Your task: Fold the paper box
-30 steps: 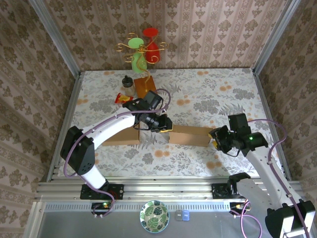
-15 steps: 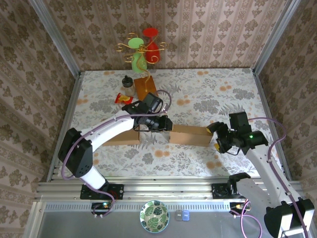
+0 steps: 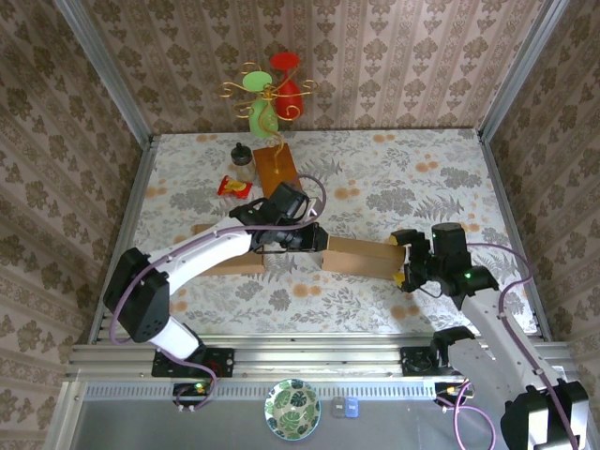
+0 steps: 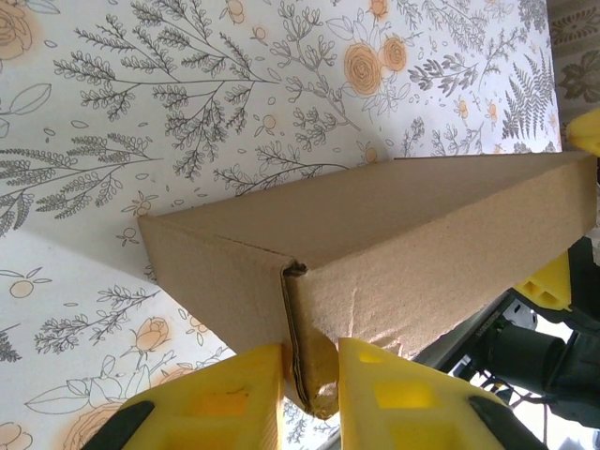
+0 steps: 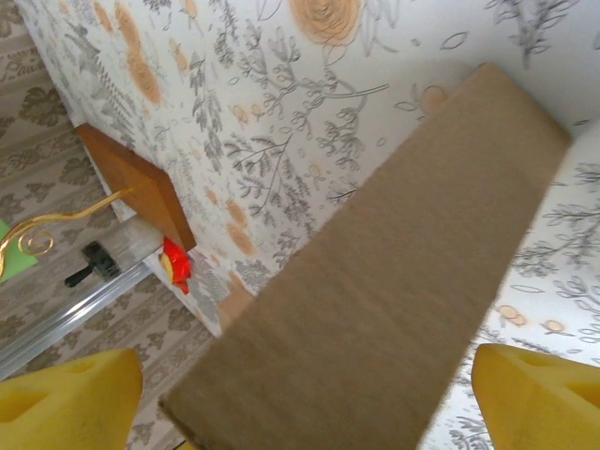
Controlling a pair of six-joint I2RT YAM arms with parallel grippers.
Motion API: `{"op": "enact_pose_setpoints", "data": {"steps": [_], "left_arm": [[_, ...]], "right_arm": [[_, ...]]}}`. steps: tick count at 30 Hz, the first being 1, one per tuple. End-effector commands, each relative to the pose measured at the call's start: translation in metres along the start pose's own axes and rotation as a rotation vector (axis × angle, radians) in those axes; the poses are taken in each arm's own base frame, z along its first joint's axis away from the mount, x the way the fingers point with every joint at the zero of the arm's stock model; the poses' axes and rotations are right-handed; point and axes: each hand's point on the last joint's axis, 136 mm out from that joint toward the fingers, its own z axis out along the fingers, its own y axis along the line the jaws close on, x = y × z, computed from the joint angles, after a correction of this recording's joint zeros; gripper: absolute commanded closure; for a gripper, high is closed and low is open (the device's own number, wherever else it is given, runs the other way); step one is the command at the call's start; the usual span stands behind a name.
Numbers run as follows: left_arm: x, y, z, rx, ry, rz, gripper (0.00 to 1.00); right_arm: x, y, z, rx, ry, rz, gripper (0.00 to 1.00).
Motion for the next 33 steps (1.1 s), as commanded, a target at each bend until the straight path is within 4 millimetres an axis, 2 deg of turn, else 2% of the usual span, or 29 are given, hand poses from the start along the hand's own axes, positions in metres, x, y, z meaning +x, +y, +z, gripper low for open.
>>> {"op": "enact_pose_setpoints", "data": {"steps": [1,11,15,21,23,26,28,33], "left_arm": [[0.025,0.026,0.011,-0.097,0.050,0.029,0.79],[0.036,0.033,0.015,-0.125,0.018,0.105,0.79],[0.038,0.037,0.016,-0.137,0.008,0.111,0.78],[0.036,0.044,0.017,-0.170,-0.006,0.124,0.76],[0.035,0.048,0.019,-0.179,-0.006,0.123,0.74],[0.033,0.053,0.025,-0.180,-0.010,0.099,0.72],[0.032,0.055,0.028,-0.173,-0.014,0.084,0.72],[0.027,0.054,0.028,-0.163,-0.020,0.076,0.72]], "right_arm": [[0.005,0.009,0.010,-0.063,0.059,0.015,0.09],[0.005,-0.004,0.035,-0.080,0.116,-0.006,0.20],[0.007,-0.009,0.044,-0.076,0.155,-0.017,0.31],[0.007,0.000,0.050,-0.072,0.162,-0.116,0.43],[0.008,0.002,0.052,-0.064,0.170,-0.158,0.41],[0.008,-0.006,0.055,-0.010,0.184,-0.200,0.29],[0.007,-0.015,0.058,0.030,0.192,-0.202,0.23],[0.005,-0.046,0.055,0.175,0.197,-0.218,0.15]]}}
